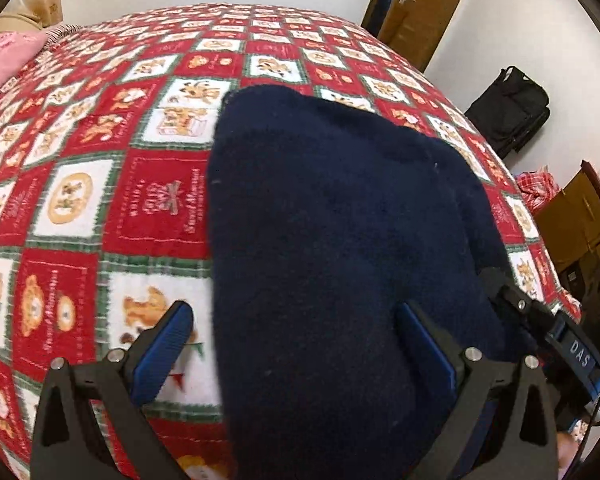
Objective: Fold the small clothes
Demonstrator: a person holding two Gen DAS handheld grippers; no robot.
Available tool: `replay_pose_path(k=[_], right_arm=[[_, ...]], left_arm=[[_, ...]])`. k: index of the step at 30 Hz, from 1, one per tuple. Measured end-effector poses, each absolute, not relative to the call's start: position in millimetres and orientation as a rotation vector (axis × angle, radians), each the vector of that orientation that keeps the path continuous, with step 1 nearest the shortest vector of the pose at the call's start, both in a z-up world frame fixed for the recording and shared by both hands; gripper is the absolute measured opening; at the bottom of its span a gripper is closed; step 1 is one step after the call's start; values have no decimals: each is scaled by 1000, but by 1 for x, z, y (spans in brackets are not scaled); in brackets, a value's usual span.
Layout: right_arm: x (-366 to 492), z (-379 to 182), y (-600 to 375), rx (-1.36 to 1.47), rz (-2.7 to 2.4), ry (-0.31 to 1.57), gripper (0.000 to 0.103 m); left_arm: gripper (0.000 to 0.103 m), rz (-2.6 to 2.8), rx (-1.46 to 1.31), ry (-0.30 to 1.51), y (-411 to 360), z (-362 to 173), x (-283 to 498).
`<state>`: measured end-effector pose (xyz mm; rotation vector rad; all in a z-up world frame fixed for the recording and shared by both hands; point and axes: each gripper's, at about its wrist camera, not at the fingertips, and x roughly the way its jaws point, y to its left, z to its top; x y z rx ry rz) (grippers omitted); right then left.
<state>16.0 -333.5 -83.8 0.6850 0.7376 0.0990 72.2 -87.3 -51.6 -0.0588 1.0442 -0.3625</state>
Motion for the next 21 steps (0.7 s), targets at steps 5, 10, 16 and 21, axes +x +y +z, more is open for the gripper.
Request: replay_pose_path(k=[5, 10, 16, 21], right_arm=[[20, -84, -329, 687, 134, 745, 69], [23, -83, -321, 641, 142, 751, 73], [23, -81, -313, 583, 130, 746, 63], [22, -78, -309, 544, 118, 738, 55]], left_arm=[[103, -392, -77, 1060, -90, -56, 77], [103, -427, -144, 1091, -87, -64, 82], [102, -441, -111, 1055, -94, -63, 78], [95, -463, -116, 1040, -93, -62, 77]])
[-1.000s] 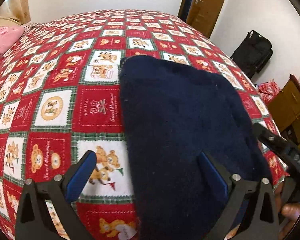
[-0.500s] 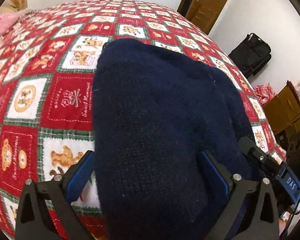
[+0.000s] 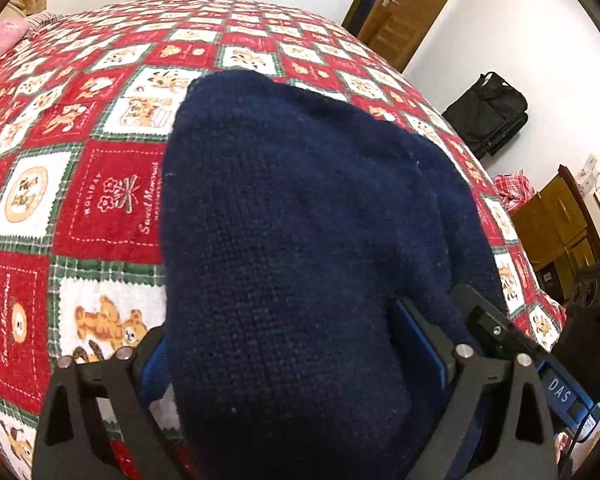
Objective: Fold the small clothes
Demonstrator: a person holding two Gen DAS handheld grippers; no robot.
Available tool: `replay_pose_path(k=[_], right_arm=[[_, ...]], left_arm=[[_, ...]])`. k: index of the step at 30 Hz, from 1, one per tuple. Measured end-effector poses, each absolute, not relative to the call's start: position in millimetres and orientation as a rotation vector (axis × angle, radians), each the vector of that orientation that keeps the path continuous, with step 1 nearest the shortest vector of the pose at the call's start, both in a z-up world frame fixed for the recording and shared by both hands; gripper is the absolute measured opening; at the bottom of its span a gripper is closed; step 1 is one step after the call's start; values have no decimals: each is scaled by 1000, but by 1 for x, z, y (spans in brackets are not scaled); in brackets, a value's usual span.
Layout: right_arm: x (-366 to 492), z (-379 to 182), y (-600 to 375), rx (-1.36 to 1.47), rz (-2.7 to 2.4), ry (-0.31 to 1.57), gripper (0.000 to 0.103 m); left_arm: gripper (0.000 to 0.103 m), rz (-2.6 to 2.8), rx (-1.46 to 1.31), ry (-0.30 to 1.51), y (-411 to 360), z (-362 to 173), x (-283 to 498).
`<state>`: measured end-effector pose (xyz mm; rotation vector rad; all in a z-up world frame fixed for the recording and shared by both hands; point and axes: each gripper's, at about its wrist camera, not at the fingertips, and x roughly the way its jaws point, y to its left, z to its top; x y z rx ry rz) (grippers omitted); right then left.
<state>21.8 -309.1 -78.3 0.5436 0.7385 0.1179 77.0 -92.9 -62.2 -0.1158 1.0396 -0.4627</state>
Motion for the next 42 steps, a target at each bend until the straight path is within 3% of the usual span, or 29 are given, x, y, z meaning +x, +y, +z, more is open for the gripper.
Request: replay_pose_path(k=[6, 11, 14, 15, 18, 20, 23, 42], right_arm=[[24, -80, -313, 566, 114, 729, 55], [26, -87, -319, 637, 130, 737, 65], [29, -85, -313, 580, 147, 752, 65], [29, -83, -311, 560, 148, 754, 60], [25, -77, -301, 505, 132, 750, 50], [23, -71, -294, 469, 105, 747, 47], [17, -58, -279, 378, 71, 733, 44], [0, -5, -172, 383, 222, 653, 41]], left_arm=[[87, -471, -99, 1016, -93, -60, 76], [89, -486, -155, 1046, -88, -65, 81], [88, -484, -170, 1057, -88, -66, 83], [87, -486, -165, 1052, -89, -65, 82], [72, -511, -125, 1018, -93, -59, 76], [55, -523, -97, 998, -95, -53, 73], [49, -532, -110, 989, -90, -48, 73], [46, -440, -77, 887, -11, -10, 49]])
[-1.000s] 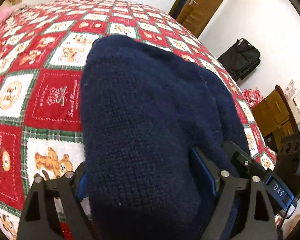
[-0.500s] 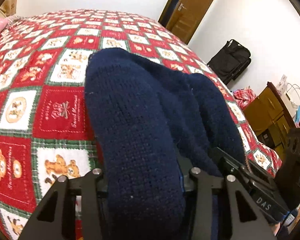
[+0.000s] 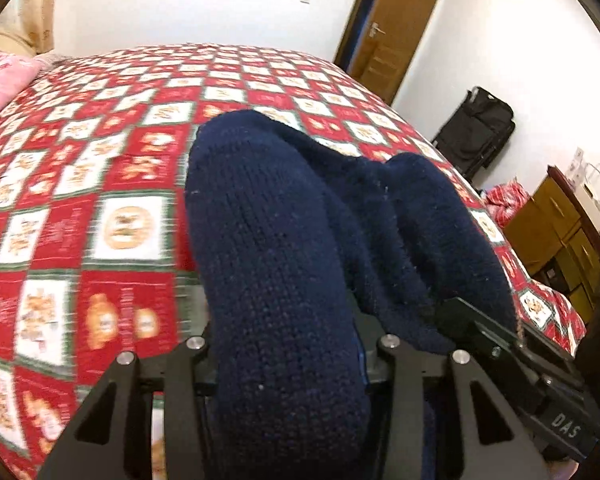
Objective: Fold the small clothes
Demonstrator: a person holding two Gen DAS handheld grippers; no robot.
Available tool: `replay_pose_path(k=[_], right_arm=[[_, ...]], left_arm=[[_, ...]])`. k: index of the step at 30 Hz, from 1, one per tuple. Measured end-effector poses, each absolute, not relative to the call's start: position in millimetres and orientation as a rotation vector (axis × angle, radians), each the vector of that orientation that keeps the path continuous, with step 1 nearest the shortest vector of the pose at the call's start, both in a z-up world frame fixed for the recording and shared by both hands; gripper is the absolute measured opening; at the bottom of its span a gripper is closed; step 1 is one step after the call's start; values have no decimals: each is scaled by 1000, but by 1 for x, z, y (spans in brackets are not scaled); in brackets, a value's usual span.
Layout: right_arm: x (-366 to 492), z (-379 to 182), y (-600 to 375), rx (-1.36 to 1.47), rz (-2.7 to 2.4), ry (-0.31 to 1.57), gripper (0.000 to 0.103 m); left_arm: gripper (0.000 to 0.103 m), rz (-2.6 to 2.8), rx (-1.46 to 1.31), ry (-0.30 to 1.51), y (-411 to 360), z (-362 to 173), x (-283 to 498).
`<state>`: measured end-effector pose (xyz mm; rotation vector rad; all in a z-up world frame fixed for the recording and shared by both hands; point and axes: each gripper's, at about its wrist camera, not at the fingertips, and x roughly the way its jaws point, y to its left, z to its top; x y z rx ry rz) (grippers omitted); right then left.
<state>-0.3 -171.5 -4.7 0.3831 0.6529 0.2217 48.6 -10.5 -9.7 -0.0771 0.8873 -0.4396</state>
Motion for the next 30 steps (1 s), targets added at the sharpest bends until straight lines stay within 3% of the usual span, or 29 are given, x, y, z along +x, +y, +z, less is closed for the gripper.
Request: replay_pose_path(k=[15, 24, 27, 29, 30], right_arm=[[86, -13, -3, 535, 537, 610, 41], [134, -82, 47, 520, 468, 716, 42], [139, -82, 45, 485, 466, 734, 45], [141, -83, 45, 483, 462, 747, 46], [141, -84, 43, 498, 461, 761, 48]], left_arm=[[46, -83, 26, 770, 141, 30, 63], [46, 27, 25, 889, 197, -33, 115], [65, 62, -9, 892, 208, -55, 119], [91, 92, -18, 877, 214, -56, 120], [96, 121, -5, 876, 216, -57, 121]])
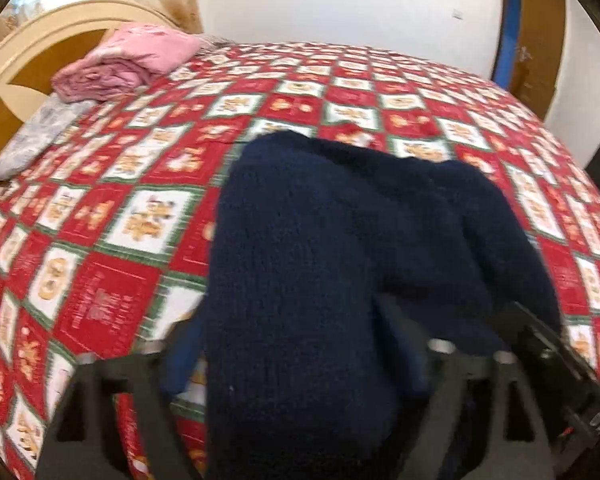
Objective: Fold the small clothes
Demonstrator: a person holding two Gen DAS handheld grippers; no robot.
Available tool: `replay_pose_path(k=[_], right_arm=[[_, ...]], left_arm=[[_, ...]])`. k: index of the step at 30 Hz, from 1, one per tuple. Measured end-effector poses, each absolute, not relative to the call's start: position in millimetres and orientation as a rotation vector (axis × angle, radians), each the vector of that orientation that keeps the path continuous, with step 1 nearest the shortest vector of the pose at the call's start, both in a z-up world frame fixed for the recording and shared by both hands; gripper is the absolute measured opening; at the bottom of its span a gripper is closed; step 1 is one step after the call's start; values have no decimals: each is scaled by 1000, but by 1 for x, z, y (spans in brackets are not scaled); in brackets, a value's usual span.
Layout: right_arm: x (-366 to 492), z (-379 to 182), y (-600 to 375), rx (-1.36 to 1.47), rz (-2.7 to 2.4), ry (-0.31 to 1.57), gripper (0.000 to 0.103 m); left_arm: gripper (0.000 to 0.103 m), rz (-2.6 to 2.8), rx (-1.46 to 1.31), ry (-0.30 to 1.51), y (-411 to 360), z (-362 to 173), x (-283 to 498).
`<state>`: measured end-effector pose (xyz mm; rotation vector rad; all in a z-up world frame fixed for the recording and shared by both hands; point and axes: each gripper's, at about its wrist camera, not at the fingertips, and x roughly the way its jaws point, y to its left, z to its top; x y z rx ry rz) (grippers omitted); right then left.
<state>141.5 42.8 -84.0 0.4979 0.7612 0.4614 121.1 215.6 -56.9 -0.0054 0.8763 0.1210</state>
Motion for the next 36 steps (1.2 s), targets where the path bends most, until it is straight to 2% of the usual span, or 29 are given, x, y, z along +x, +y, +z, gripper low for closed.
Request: replay_pose_path(k=[1, 5, 8, 11, 14, 17, 20, 22, 24, 29, 36], right_arm=[[142, -84, 38, 507, 464, 769, 49], [129, -73, 15, 549, 462, 786, 51], [97, -49, -8, 509, 399, 687, 51], [57, -32, -13, 414, 373, 619, 51], [28, -26, 13, 196, 368, 585, 51], [16, -30, 36, 79, 384, 585, 40], [20, -48, 48, 48, 386, 664, 40], [30, -69, 48, 67, 366, 765, 40], [29, -77, 37, 154, 387, 756, 40], [23, -69, 34, 167, 365, 802, 40], [-23, -48, 17, 385, 396, 734, 40]], left_arm=[[101, 124, -9, 882, 219, -56, 122], [101, 69, -81, 932, 238, -49, 113], [101, 46, -141, 904, 264, -36, 90], [101, 50, -185, 856, 278, -28, 63], [101, 36, -208, 853, 275, -34, 47], [101, 53, -147, 900, 255, -54, 42], [101, 89, -81, 912, 242, -63, 35], [101, 135, -40, 897, 237, -64, 31], [101, 144, -45, 904, 236, -65, 29], [101, 159, -60, 911, 235, -64, 14], [101, 135, -29, 889, 221, -57, -25]])
